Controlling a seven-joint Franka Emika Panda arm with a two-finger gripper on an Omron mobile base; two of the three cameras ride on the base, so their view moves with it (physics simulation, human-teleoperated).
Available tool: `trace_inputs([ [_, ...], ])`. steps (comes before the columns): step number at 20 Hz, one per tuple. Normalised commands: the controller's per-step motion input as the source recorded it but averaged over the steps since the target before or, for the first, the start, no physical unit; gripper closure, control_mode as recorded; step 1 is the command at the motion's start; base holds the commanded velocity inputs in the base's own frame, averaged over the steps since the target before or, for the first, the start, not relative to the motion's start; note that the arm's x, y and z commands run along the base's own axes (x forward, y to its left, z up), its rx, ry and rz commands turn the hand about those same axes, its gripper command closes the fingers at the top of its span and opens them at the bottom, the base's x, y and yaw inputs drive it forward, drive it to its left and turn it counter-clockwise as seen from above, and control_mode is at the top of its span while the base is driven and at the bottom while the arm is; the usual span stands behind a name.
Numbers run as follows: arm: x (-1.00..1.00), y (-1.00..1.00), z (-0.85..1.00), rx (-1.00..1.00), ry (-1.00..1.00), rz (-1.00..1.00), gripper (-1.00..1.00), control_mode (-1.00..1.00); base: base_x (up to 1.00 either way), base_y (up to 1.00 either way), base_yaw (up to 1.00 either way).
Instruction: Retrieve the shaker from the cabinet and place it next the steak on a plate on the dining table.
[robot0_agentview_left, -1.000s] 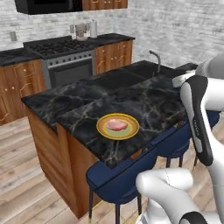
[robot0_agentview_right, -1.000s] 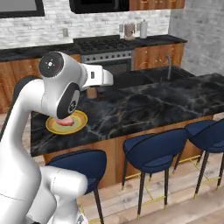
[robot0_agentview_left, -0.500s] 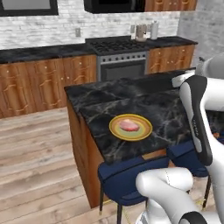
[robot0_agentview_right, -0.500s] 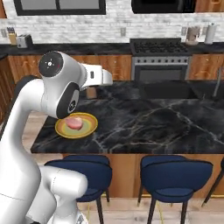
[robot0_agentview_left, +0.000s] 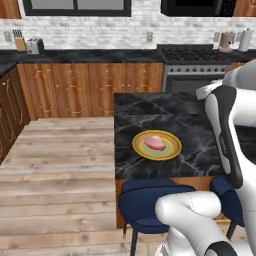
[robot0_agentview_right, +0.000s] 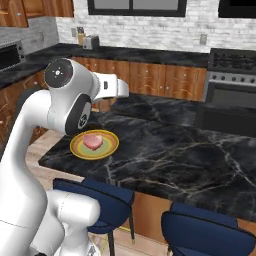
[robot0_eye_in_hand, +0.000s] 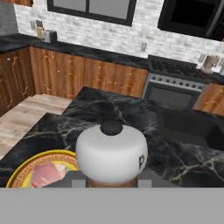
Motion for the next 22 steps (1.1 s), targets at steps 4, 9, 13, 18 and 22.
trace_inputs([
  [4, 0.00, 0.00, 0.00, 0.00, 0.00, 0.00, 1.00, 1.00, 0.49, -0.65, 0.54],
  [9, 0.00, 0.00, 0.00, 0.00, 0.00, 0.00, 1.00, 1.00, 0.32, -0.32, 0.39],
  [13, 0.00, 0.00, 0.00, 0.00, 0.00, 0.00, 1.00, 1.00, 0.00, 0.00, 0.03],
  [18, 0.00, 0.00, 0.00, 0.00, 0.00, 0.00, 1.00, 1.00, 0.01, 0.00, 0.00],
  [22, 0.00, -0.03, 0.00, 0.00, 0.00, 0.00, 1.00, -1.00, 0.01, 0.00, 0.00],
])
